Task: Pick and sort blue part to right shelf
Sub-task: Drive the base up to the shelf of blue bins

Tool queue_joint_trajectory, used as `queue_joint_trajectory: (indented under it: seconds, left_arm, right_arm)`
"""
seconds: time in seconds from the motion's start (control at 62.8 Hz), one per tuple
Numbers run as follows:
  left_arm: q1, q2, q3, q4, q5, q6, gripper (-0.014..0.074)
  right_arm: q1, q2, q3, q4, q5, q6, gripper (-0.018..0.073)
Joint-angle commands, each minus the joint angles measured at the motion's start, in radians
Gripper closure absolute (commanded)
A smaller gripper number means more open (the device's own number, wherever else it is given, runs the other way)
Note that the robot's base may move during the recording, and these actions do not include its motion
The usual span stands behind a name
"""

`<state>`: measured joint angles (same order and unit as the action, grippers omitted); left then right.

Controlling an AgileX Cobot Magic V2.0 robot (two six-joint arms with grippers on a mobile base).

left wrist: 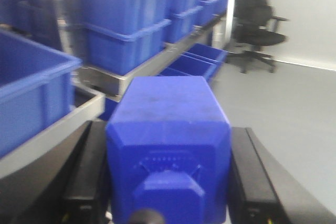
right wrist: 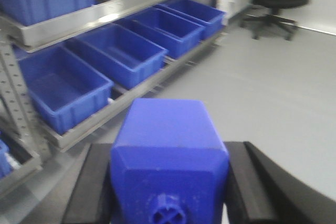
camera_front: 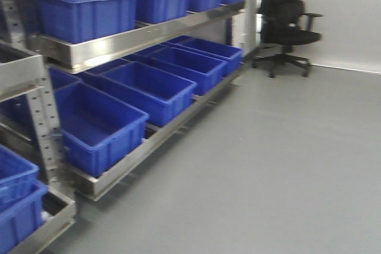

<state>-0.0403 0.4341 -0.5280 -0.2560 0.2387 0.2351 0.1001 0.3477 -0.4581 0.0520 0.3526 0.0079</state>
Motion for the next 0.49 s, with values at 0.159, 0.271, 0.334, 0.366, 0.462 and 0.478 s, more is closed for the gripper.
queue_joint_trajectory:
  seconds: [0.159,0.271,0.334,0.366,0.462,0.478]
  left_arm:
    - [-0.001,0.009,-0.031,-0.006,-0.091,-0.005,0.0241]
    - [-0.001,0.009,-0.031,-0.006,-0.091,-0.005,0.0241]
    - [-0.001,0.009,-0.031,-0.006,-0.091,-0.005,0.0240]
    - [-0.001,0.009,-0.031,-0.006,-0.091,-0.005,0.0241]
    - [-0.001,0.009,-0.031,-0.006,-0.091,-0.005,0.0241]
    - [-0.001,0.009,-0.031,-0.006,-0.091,-0.005,0.0241]
  right_arm:
    - [-0.005,0.008,-0.031,-0.005,-0.096,-0.008,0.0135]
    - [-0.005,0.008,-0.031,-0.005,-0.096,-0.008,0.0135]
    - [-0.005,0.008,-0.031,-0.005,-0.096,-0.008,0.0135]
    - [-0.005,0.008,-0.031,-0.005,-0.096,-0.008,0.0135]
    - [-0.005,0.008,-0.031,-0.005,-0.096,-0.008,0.0135]
    - [-0.005,0.008,-0.031,-0.005,-0.096,-0.008,0.0135]
